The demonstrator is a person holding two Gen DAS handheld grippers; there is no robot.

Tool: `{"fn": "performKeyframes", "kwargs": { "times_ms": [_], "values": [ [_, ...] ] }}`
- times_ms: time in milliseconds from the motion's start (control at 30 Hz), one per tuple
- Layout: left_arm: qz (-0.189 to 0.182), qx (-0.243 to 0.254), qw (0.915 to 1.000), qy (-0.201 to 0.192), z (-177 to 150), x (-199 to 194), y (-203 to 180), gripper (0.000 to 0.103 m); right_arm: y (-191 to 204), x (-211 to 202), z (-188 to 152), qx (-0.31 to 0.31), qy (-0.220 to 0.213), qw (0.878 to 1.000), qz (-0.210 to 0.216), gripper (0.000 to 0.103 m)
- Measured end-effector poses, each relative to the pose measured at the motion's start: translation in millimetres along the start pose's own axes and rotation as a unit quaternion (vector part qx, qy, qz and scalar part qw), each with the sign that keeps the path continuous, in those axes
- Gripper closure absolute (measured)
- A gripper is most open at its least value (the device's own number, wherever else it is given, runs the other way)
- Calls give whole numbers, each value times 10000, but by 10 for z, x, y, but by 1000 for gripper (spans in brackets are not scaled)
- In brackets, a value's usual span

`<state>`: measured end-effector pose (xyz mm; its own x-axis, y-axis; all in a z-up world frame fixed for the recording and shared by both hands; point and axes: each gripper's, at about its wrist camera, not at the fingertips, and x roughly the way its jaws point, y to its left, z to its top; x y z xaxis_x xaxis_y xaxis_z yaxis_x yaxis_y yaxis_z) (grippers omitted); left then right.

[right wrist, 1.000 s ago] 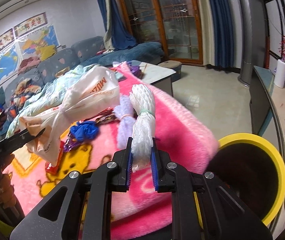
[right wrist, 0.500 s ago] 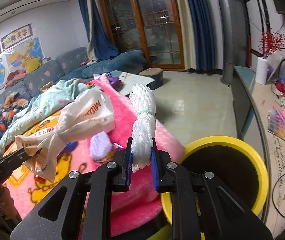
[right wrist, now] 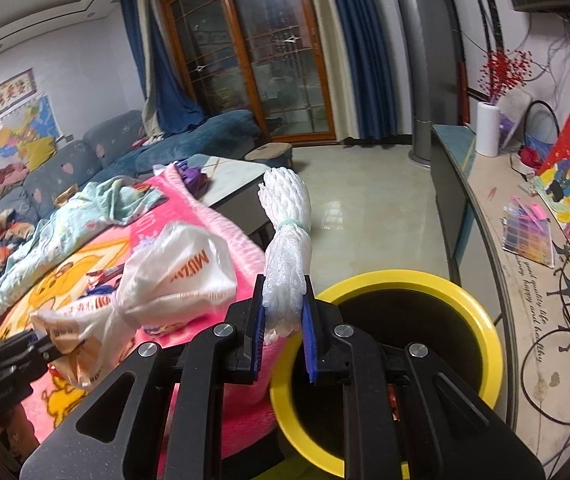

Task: Collect trash
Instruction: 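Carry the white bag and foam net with both tools over the yellow bin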

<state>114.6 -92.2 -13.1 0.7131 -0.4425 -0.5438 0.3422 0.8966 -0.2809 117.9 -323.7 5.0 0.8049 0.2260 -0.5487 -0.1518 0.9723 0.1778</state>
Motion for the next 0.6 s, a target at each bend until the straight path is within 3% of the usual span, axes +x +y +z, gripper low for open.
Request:
{"fn": "performKeyframes", "kwargs": {
  "times_ms": [600],
  "values": [
    [-163, 631, 9971, 404, -135, 478, -498, 91, -703, -133, -46, 564, -84, 9969, -543, 87]
  ]
}}
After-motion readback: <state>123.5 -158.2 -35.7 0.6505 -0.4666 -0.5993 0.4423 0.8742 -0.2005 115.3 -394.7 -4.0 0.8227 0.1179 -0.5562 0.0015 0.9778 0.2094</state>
